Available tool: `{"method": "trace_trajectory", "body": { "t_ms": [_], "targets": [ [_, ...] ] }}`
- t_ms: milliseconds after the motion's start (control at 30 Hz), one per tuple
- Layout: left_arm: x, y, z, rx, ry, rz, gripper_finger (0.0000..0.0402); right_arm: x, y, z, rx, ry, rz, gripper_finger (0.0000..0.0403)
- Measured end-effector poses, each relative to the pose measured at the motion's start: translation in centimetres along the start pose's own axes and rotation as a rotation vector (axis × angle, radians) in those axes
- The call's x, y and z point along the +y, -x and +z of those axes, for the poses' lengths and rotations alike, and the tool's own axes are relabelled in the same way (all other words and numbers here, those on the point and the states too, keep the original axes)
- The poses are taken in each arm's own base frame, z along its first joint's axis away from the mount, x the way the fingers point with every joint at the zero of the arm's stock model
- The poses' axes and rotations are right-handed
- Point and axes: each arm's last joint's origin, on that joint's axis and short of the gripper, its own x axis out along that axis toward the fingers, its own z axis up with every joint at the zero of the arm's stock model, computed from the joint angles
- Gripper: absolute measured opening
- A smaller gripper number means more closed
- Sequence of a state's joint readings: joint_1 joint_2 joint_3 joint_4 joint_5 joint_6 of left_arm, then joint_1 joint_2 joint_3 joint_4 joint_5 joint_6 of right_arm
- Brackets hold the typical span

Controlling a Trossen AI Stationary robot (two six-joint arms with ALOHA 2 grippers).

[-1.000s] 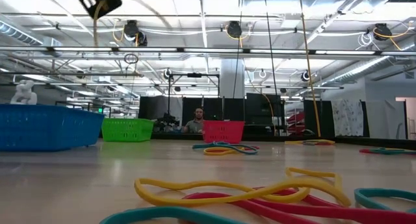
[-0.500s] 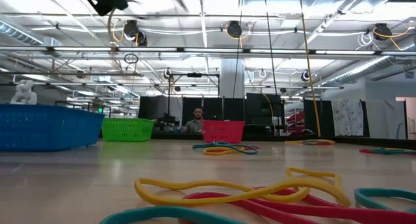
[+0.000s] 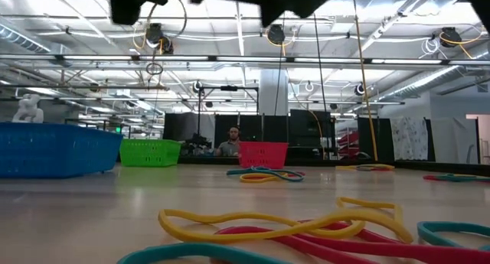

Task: Sort rubber bands into baskets
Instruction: Put the yellow rubber band into the green bin

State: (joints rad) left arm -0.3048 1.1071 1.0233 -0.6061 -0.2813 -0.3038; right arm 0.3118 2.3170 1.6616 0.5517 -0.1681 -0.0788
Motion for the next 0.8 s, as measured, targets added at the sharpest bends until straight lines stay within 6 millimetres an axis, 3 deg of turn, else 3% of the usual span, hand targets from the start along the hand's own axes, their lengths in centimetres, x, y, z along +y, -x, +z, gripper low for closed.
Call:
{"method": "trace_trajectory", "body": {
  "t_ms": [200, 433, 633, 800],
  "targets": [
    [0.6, 1.1, 0.2, -0.028, 0.023, -0.021, 0.0002, -1.6, -2.5, -2.5, 0.109, -0.061, -0.082, 0.0000],
    [0.7, 1.4, 0.2, -0.038, 0.026, -0.028, 0.0002, -1.9, -3.8, -4.2, 0.296, -0.139, -0.082, 0.0008],
    [0.7, 1.4, 0.3, -0.041, 0.005, -0.029, 0.0002, -1.9, -3.7, -4.2, 0.352, -0.161, -0.079, 0.0076],
    [0.7, 1.4, 0.3, -0.041, 0.003, -0.029, 0.0002, -1.9, -3.2, -2.8, 0.349, -0.175, -0.074, 0.0149]
  ]
}}
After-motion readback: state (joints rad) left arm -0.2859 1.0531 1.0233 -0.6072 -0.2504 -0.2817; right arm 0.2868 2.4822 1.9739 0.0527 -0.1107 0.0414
